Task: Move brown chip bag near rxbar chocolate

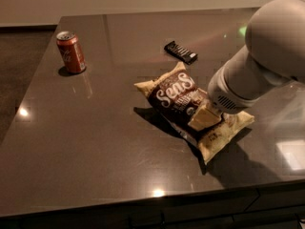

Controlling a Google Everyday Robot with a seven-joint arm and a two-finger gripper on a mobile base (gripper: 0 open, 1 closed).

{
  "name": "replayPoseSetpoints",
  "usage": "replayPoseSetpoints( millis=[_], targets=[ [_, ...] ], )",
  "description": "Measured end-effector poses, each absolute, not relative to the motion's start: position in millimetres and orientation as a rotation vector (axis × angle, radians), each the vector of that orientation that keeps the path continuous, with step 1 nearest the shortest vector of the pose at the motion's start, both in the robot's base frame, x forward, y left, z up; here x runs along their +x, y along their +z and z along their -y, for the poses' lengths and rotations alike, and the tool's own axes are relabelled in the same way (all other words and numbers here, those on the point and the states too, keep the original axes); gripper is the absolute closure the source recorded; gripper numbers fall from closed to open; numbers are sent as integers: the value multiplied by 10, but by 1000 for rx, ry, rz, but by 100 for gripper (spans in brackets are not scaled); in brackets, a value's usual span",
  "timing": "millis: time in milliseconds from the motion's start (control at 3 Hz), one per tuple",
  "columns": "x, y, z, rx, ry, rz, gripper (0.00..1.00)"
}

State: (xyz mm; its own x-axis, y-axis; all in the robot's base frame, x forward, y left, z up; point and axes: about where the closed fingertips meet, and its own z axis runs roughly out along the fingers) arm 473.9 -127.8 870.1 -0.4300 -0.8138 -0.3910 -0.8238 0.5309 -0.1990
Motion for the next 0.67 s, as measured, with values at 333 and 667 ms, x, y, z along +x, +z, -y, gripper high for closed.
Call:
replayPoseSetpoints(
  millis=[333, 667],
  targets=[
    [4939, 8806, 1403, -1286, 8, -2344, 91],
    [5234, 8899, 1613, -1213, -15, -2362, 100]
  ],
)
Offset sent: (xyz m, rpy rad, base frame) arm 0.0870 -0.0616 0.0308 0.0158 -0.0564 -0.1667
